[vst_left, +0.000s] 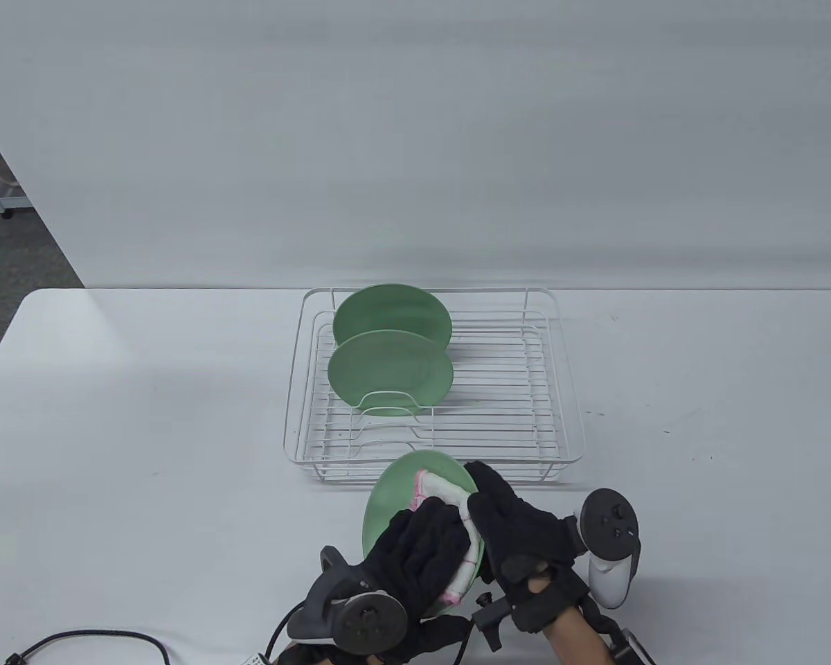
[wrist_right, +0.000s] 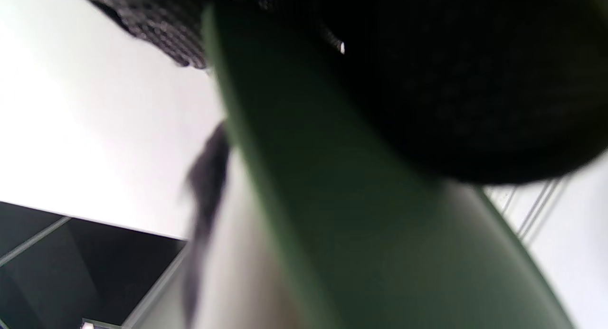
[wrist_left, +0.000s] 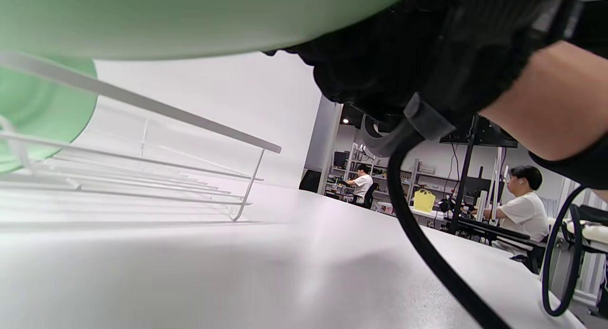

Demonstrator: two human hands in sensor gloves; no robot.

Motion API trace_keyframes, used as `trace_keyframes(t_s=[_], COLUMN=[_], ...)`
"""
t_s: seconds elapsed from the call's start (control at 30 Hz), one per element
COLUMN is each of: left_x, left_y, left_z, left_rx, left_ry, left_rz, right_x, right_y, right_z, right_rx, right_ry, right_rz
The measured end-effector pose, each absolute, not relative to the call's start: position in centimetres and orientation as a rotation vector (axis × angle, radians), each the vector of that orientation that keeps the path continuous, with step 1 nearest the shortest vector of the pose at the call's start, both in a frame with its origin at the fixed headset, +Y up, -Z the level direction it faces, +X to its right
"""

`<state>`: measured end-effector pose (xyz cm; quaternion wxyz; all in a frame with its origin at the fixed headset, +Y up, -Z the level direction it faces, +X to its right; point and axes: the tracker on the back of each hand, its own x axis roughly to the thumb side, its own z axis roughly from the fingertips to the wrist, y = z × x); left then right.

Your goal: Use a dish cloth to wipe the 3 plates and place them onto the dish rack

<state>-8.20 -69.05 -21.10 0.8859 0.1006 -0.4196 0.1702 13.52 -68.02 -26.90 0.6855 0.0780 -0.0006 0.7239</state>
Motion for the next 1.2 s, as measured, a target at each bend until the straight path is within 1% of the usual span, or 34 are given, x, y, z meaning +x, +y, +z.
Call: trace_keyframes(t_s=[0.17,0.23,0.3,0.43,0.57,0.73,0.93,1.1,1.2], left_x=[-8.2,-8.4,-8.6,-9.2,-10.3,-12.3,-13.8,-13.8,-13.2], left_y=[-68.4,-68.0,-67.7,-67.5,-67.3,-67.4,-68.0,-68.8,-69.0], left_z=[-20.1,-19.7,-19.6,-20.0,-20.9,-22.7,-24.4,-24.8,-24.6], left_rx=[0.318,0.389,0.409,0.382,0.358,0.27,0.251,0.207,0.188], left_ry=[-0.899,-0.898,-0.898,-0.893,-0.836,-0.742,-0.606,-0.579,-0.607], left_rz=[0.298,0.27,0.25,0.211,0.167,0.239,0.238,0.288,0.283], right_x=[15.6,16.5,17.1,18.2,18.5,17.4,14.5,12.0,11.2], right_y=[-67.6,-67.2,-66.9,-66.5,-66.2,-65.8,-66.0,-66.2,-66.3], right_z=[-27.2,-27.2,-27.1,-27.0,-26.7,-26.3,-25.9,-25.5,-25.4], right_rx=[0.119,0.105,0.099,0.087,0.1,0.183,0.287,0.353,0.372], right_ry=[-0.046,-0.086,-0.117,-0.19,-0.247,-0.246,-0.174,-0.109,-0.097], right_rz=[1.567,1.561,1.555,1.56,1.564,1.627,1.714,1.794,1.824])
